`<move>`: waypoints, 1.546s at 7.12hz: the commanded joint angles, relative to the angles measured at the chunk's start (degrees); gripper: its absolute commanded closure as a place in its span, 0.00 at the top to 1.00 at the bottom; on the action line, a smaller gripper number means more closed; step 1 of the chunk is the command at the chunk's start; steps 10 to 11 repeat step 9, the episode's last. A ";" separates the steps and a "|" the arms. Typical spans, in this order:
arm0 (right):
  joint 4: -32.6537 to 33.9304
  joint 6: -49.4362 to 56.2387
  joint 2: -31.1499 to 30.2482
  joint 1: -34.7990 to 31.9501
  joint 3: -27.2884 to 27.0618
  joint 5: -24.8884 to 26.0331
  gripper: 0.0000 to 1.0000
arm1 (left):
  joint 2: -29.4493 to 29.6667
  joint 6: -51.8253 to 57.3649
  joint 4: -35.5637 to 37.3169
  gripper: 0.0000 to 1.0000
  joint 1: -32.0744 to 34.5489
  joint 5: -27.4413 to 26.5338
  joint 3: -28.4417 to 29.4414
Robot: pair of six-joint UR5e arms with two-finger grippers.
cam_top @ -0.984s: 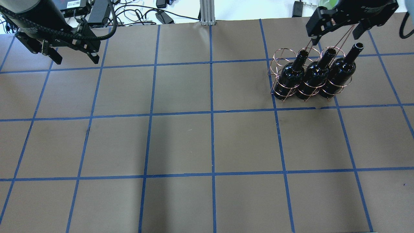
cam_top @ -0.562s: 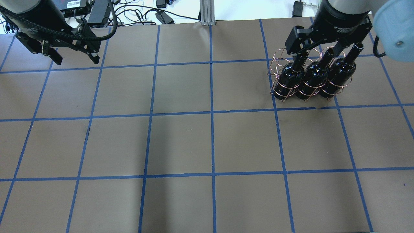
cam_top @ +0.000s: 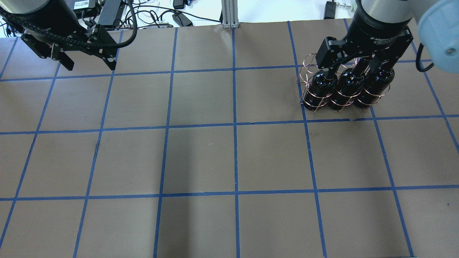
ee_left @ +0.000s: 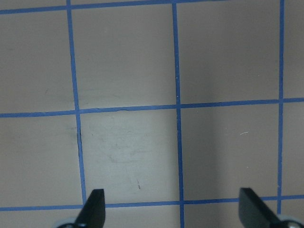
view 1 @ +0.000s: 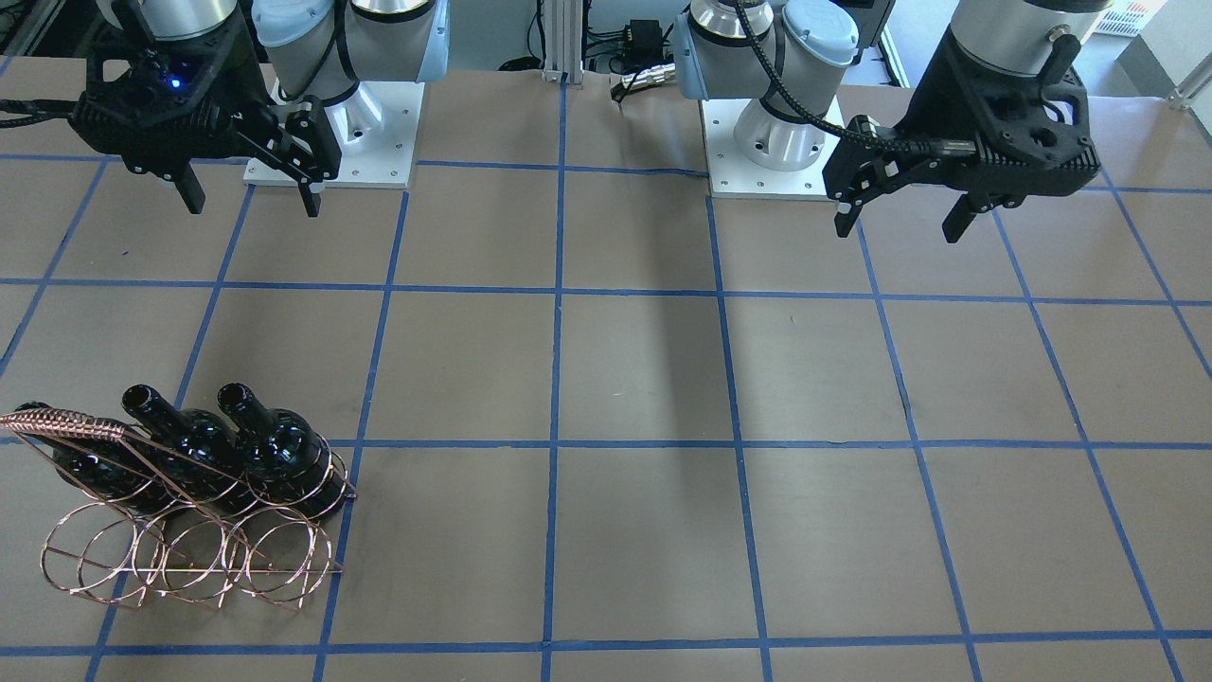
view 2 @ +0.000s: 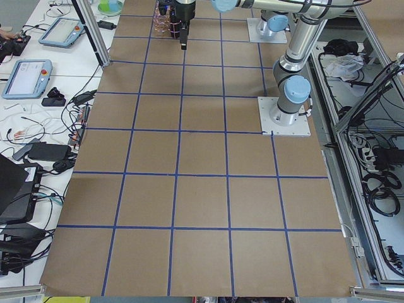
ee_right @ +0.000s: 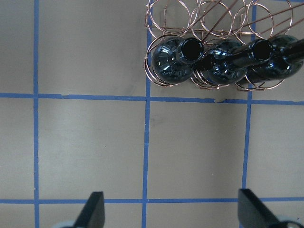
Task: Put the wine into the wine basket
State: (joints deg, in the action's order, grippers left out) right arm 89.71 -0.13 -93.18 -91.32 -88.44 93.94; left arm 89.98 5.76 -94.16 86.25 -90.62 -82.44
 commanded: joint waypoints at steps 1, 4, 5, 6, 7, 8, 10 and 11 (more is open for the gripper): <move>-1.46 -5.31 -0.34 -0.08 0.82 -0.25 1.00 | -0.07 -1.45 0.03 1.00 1.37 -0.08 0.00; -1.20 -4.97 -0.25 -0.08 0.82 -3.24 1.00 | 0.11 -1.37 -0.05 1.00 1.37 -0.08 0.00; -1.20 -4.97 -0.33 -0.08 0.82 -3.07 1.00 | 0.20 -1.37 -0.06 1.00 1.37 -0.08 0.00; -1.03 -4.97 -0.42 -0.08 0.82 -3.24 1.00 | 0.20 -1.37 -0.06 1.00 1.37 -0.08 0.00; -0.94 -4.97 -0.42 -0.08 0.82 -2.72 1.00 | 0.20 -1.37 -0.06 1.00 1.37 -0.08 0.00; -0.94 -4.97 -0.42 -0.08 0.73 -2.89 1.00 | 0.28 -1.37 0.03 1.00 1.37 -0.08 0.00; -0.94 -4.97 -0.42 -0.08 0.73 -2.72 1.00 | 0.29 -1.37 0.03 1.00 1.29 -0.08 0.00; -0.94 -4.97 -0.42 -0.08 0.73 -2.72 1.00 | 0.29 -1.37 0.03 1.00 1.29 -0.08 0.00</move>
